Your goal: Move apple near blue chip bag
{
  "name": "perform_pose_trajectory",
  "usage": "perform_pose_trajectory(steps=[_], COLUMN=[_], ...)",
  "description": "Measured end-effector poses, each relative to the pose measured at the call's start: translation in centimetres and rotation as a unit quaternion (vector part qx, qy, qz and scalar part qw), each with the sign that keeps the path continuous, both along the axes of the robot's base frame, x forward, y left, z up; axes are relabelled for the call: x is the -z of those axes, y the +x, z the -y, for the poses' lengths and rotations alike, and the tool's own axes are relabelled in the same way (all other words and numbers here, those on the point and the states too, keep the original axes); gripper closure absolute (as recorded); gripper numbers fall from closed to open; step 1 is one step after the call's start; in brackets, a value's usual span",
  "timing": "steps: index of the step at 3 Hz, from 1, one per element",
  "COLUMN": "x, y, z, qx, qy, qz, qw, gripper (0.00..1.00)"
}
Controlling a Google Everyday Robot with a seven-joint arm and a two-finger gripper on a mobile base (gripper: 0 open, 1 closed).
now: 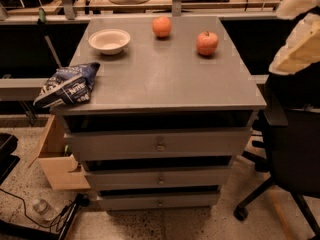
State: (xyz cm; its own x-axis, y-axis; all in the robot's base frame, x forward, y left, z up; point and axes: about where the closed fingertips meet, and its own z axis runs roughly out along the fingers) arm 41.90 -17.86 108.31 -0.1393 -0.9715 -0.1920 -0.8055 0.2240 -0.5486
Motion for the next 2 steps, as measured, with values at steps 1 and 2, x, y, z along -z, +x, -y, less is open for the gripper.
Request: perform_pose_trajectory(steps=[1, 2], x=[-1.05, -1.06], y=[0.09, 0.08], z=[1.61, 1.61], qx=[0.019, 0.019], qy=[-0.031, -0.031], qz=[0.019, 0.019], qw=[0.9991, 0.9991], gripper=[0.2, 0.2])
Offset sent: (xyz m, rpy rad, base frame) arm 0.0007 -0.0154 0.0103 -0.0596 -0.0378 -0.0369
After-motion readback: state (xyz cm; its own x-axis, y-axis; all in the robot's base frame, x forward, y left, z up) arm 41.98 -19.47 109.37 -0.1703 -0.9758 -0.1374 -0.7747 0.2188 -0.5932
